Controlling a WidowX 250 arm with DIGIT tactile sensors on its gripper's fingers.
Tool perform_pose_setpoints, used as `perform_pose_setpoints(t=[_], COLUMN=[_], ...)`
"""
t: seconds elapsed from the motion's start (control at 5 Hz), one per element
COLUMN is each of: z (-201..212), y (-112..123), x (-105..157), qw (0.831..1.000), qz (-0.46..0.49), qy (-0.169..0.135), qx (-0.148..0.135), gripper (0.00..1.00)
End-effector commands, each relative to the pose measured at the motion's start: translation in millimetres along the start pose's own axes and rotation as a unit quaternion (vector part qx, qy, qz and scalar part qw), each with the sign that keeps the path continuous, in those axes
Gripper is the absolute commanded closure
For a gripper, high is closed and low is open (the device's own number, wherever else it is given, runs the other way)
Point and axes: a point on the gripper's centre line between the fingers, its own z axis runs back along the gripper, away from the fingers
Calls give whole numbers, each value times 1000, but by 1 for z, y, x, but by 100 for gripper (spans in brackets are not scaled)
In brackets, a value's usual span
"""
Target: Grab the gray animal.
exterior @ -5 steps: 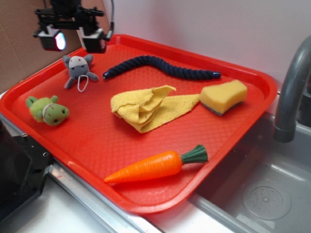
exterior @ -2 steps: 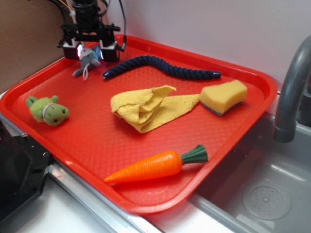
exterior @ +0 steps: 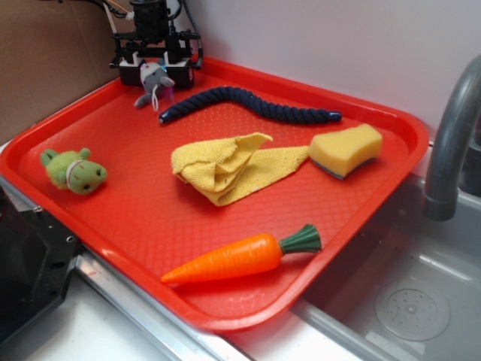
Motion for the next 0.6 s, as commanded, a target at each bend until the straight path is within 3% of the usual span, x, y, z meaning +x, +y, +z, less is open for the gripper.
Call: perform_pose_setpoints(t=[0.0,0.2,0.4], z=[101,146,165], y=[-4,-6,-12], x=[-100,-131,-145], qw=[983,972,956], qz=[-150,-182,-245], qy=[-104,-145,-160], qx=[6,13,17], gripper=[100,100,100])
